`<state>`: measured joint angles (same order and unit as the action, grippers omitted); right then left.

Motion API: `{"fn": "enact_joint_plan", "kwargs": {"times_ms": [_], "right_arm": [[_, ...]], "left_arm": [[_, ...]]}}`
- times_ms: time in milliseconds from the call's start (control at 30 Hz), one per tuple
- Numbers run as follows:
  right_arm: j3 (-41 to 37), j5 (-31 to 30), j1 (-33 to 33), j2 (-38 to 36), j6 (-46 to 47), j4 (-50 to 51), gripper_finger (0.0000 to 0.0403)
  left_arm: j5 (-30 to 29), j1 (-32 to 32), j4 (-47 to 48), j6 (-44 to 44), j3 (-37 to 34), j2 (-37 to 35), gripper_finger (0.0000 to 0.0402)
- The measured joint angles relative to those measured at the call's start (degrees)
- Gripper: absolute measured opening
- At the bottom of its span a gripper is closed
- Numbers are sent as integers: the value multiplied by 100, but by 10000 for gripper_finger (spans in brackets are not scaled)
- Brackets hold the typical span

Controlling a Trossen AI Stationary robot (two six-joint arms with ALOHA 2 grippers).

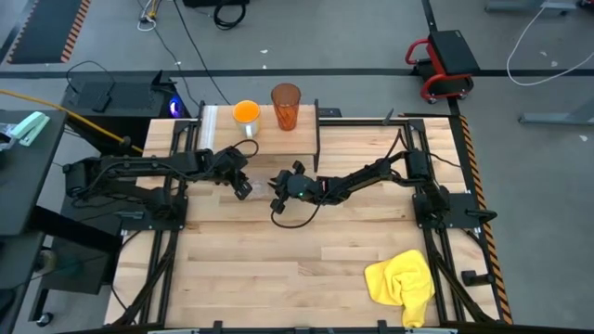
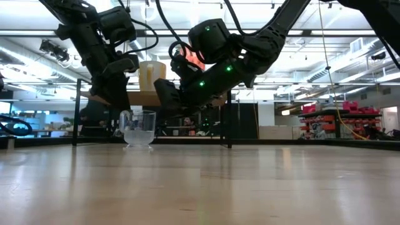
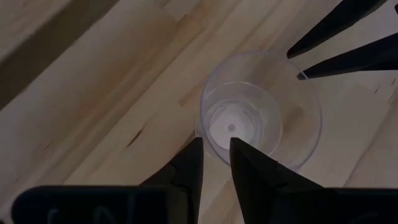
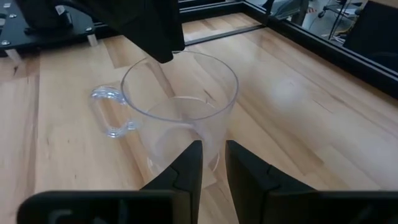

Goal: Stack small to large cups/mugs on shelf
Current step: Put the transparent mug on the shelf

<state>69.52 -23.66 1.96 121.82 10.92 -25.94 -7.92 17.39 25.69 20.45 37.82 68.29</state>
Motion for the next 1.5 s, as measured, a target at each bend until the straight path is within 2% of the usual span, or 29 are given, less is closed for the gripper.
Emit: {"fn": "enact_joint_plan", "kwargs": {"times_ms": [433, 800, 1500], "right_arm": [[0, 289, 0, 0, -39, 1, 77], [0, 297, 2, 0, -55, -8, 77], [13, 608, 15, 0, -173, -190, 77]], "left_arm": [[46, 0, 0, 106, 0, 0, 87], [65, 0, 2, 118, 0, 0, 94], [306, -2, 13, 142, 0, 0, 76]]}}
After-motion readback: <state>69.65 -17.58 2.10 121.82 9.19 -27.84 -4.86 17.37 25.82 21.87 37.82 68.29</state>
